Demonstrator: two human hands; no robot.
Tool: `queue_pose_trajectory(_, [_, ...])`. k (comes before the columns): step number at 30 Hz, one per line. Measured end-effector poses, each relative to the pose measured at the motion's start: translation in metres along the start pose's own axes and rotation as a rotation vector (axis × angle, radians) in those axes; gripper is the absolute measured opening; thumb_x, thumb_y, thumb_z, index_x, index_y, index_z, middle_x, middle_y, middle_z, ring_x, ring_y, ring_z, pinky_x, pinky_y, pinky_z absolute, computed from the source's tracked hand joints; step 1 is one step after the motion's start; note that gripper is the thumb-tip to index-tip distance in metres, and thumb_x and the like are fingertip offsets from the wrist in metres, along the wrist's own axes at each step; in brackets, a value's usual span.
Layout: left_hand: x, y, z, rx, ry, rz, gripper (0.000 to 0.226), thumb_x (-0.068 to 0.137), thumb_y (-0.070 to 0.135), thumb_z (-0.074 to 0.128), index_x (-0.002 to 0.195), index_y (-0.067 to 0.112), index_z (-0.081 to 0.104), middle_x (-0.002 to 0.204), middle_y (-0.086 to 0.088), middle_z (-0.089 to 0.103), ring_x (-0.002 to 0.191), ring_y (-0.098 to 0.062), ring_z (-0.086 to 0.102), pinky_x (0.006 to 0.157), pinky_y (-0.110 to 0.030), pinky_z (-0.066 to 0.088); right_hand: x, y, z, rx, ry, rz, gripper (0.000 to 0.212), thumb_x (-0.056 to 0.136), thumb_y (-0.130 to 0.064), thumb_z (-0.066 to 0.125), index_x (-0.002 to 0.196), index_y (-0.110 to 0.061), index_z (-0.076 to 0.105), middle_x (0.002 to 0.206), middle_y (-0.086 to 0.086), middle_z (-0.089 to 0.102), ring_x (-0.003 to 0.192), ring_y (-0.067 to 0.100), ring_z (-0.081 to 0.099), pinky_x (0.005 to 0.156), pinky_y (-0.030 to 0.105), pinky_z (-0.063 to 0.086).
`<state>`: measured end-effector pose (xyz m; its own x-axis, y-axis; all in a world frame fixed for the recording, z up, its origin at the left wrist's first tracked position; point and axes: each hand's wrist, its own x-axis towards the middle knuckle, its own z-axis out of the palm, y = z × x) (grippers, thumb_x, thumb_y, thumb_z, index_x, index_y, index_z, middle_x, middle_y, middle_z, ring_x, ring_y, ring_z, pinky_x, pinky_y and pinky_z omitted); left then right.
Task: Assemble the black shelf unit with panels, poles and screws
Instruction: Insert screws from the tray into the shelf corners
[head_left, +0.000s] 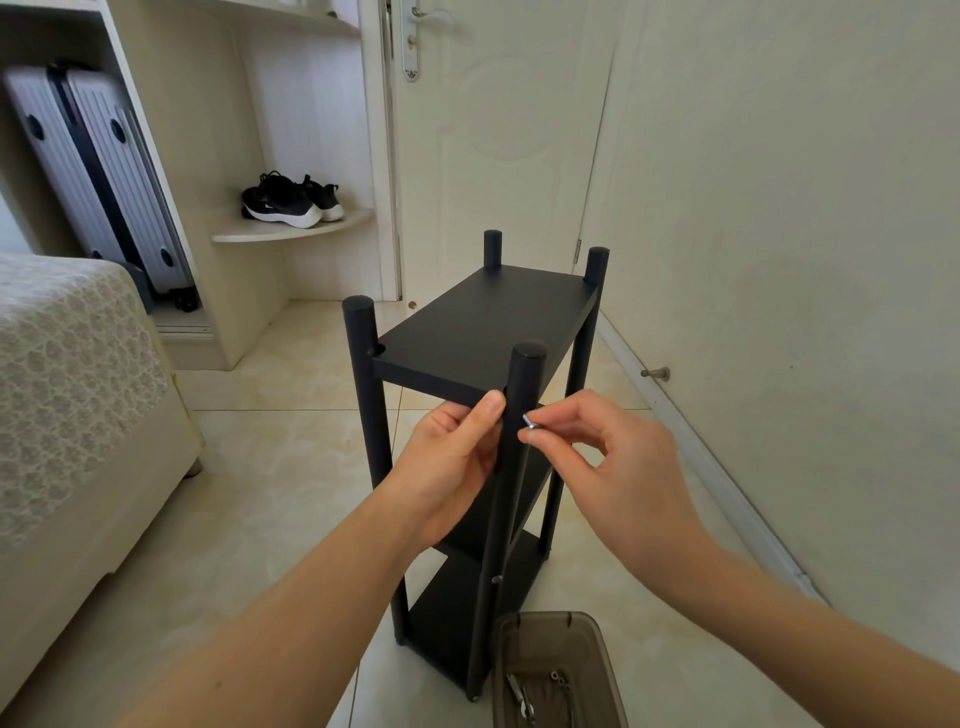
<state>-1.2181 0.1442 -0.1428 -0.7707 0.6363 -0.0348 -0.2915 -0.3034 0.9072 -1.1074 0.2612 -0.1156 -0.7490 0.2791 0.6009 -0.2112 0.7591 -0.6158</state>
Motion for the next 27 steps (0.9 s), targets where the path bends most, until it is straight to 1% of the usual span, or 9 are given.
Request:
queue_pose_trajectory(3, [-0.001,0.0,0.0,0.019,-0.003,0.006,0.044,0.08,0.039,0.064,0.106,0.004,0.068,0.12,-0.03,0.064,0.116,-0.037,0.063,0.094,-0.032,0.055,0.0,0.002,0.0,-0.01,0.006,-0.017,0.013,0.087,-0.018,0.071,0.099,-0.016,0.072,0.088,-0.015,0.069,0.092,-0.004,0.064,0.08,0.004,0.047])
queue_pose_trajectory(5, [-0.001,0.0,0.0,0.03,0.008,0.011,0.04,0.079,0.04,0.065,0.101,0.008,0.067,0.119,-0.032,0.062,0.116,-0.039,0.062,0.093,-0.032,0.055,0.0,0.001,0.0,-0.084,0.016,-0.078,0.013,0.087,-0.015,0.071,0.099,-0.013,0.072,0.088,-0.009,0.07,0.085,0.001,0.066,0.078,0.003,0.046])
queue_pose_trajectory(8, [0.0,-0.004,-0.001,0.027,0.022,0.016,0.043,0.077,0.042,0.066,0.102,0.007,0.065,0.119,-0.034,0.06,0.115,-0.042,0.061,0.09,-0.031,0.057,0.0,0.0,0.001,-0.219,0.023,-0.161,0.014,0.086,-0.009,0.073,0.1,-0.008,0.073,0.087,0.002,0.071,0.08,0.006,0.064,0.078,0.005,0.046])
queue_pose_trajectory(10, [0.0,-0.004,0.0,0.014,0.026,0.014,0.042,0.076,0.042,0.067,0.1,0.007,0.066,0.111,-0.031,0.063,0.108,-0.038,0.064,0.087,-0.029,0.058,0.001,-0.002,0.001,-0.156,0.034,-0.101,0.013,0.087,-0.012,0.072,0.1,-0.01,0.073,0.088,0.0,0.071,0.08,0.001,0.063,0.078,0.003,0.045])
queue_pose_trajectory(13, [-0.001,-0.003,0.0,-0.006,0.001,0.009,0.033,0.073,0.044,0.069,0.088,0.014,0.074,0.101,-0.02,0.067,0.1,-0.028,0.066,0.082,-0.026,0.058,0.002,-0.005,0.002,-0.085,0.032,-0.037,0.012,0.087,-0.016,0.072,0.098,-0.012,0.073,0.087,-0.005,0.071,0.079,-0.006,0.062,0.077,0.001,0.044])
queue_pose_trajectory(16, [-0.003,-0.001,0.001,-0.028,-0.018,-0.006,0.023,0.075,0.042,0.069,0.079,0.021,0.078,0.109,-0.028,0.068,0.101,-0.027,0.068,0.078,-0.023,0.058,0.005,-0.005,0.001,-0.023,0.024,0.053,0.011,0.084,-0.021,0.075,0.093,-0.015,0.071,0.083,-0.01,0.07,0.085,-0.003,0.063,0.073,0.003,0.045])
queue_pose_trajectory(19, [-0.004,0.0,0.002,-0.043,-0.018,-0.016,0.02,0.074,0.041,0.07,0.076,0.024,0.079,0.115,-0.029,0.066,0.101,-0.026,0.069,0.075,-0.022,0.057,0.009,-0.003,-0.001,0.054,0.025,0.179,0.011,0.081,-0.026,0.077,0.085,-0.023,0.067,0.077,-0.014,0.067,0.082,-0.005,0.062,0.069,0.004,0.045])
queue_pose_trajectory(23, [-0.003,-0.001,0.004,-0.039,-0.016,-0.012,0.027,0.074,0.042,0.07,0.084,0.018,0.076,0.115,-0.031,0.064,0.104,-0.028,0.067,0.079,-0.023,0.058,0.011,-0.002,-0.001,0.065,-0.01,0.183,0.006,0.083,-0.024,0.076,0.083,-0.025,0.07,0.075,-0.016,0.068,0.081,-0.006,0.063,0.069,0.003,0.044])
queue_pose_trajectory(27, [-0.003,0.0,0.003,-0.063,-0.049,-0.001,0.035,0.078,0.039,0.068,0.098,0.011,0.069,0.107,-0.018,0.073,0.103,-0.025,0.072,0.077,-0.021,0.057,0.014,0.001,-0.005,0.066,-0.071,0.193,0.004,0.085,-0.026,0.074,0.087,-0.022,0.073,0.075,-0.015,0.071,0.081,-0.006,0.065,0.071,0.001,0.043])
